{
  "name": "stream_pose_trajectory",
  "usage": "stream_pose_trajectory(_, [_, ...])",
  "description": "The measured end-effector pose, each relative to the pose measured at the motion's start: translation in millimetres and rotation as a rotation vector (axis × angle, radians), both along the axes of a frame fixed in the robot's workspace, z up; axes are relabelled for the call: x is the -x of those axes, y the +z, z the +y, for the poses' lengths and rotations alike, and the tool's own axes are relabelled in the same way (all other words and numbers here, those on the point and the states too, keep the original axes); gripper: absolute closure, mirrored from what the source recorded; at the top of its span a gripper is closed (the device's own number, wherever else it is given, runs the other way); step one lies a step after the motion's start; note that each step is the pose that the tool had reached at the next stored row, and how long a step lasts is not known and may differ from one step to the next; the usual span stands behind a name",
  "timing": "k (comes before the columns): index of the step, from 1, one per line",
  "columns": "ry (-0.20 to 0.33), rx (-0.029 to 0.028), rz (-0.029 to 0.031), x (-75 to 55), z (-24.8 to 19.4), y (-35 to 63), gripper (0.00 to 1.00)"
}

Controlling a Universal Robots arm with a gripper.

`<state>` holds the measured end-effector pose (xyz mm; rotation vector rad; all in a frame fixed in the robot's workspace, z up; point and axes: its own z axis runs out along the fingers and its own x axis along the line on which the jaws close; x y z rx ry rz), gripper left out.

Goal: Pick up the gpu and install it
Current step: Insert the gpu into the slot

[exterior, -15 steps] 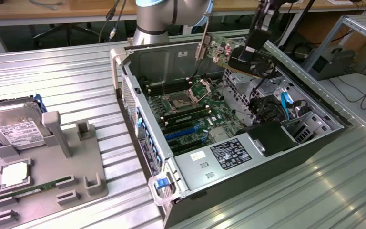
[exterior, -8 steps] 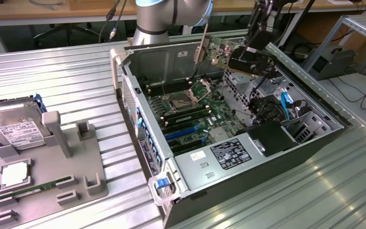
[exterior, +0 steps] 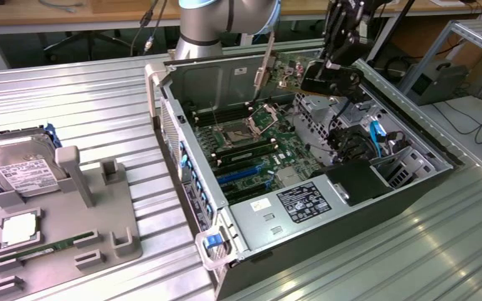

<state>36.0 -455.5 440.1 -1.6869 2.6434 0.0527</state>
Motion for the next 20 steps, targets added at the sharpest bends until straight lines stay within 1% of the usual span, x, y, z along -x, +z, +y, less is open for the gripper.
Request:
stream_pose_trajectory(2, [0.053,0.0002,0.0,0.0,0.2,0.0,0.73])
stream_pose_trajectory(8, [0.158,0.0002,0.0,0.0,0.8,0.0,0.73])
stream_pose_trajectory(11, [0.237,0.0003,-0.0001,0.0,1.1,0.0,0.73])
stream_pose_trajectory(14, [0.287,0.0003,-0.0001,0.0,1.4,0.0,0.73])
stream_pose_trajectory(18, [0.371,0.0004,-0.0001,0.0,1.9,0.0,0.73])
stream_pose_trajectory(20, [0.377,0.0005,0.0,0.0,1.9,0.0,0.73])
